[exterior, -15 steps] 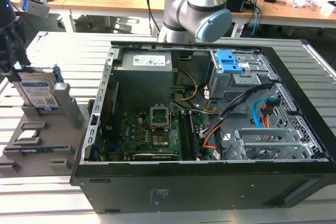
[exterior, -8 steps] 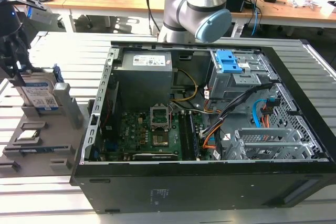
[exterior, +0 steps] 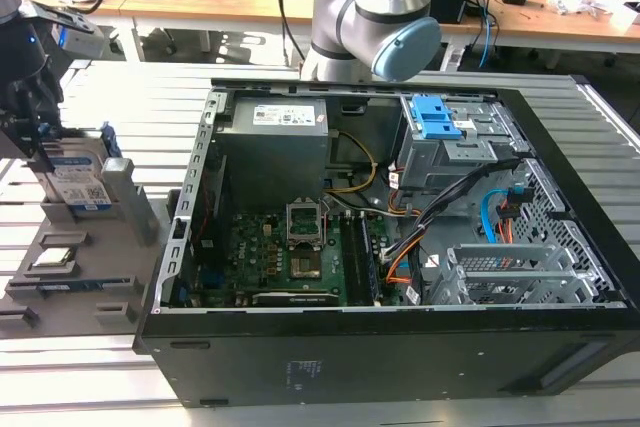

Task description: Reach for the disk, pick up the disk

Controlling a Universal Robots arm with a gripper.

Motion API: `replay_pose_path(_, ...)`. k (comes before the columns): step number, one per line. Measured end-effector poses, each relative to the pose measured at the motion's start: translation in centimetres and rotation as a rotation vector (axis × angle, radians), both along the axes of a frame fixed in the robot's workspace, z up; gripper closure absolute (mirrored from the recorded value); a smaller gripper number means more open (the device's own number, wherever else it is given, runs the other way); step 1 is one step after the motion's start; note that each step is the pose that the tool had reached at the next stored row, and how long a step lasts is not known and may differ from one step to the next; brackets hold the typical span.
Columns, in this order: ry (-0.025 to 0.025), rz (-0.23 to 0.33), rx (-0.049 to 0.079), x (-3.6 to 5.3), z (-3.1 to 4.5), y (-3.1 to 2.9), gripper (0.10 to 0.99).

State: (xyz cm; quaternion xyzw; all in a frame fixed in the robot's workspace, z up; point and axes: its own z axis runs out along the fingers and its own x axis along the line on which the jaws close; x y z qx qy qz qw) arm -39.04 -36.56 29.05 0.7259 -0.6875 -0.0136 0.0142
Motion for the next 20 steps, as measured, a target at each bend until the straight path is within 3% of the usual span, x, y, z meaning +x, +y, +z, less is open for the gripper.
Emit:
replay_pose_path(15, -0.0001, 0.0, 0.0, 0.0, -0.22, 0.0, 0.486)
replay_pose_path(16, -0.0001, 0.0, 0.0, 0.0, -0.22, 0.0, 0.498)
replay_pose_path(19, -0.0001, 0.0, 0.0, 0.0, -0.24, 0.0, 0.69)
replay_pose_path(20, -0.0001, 0.0, 0.0, 0.0, -0.24, 0.0, 0.718)
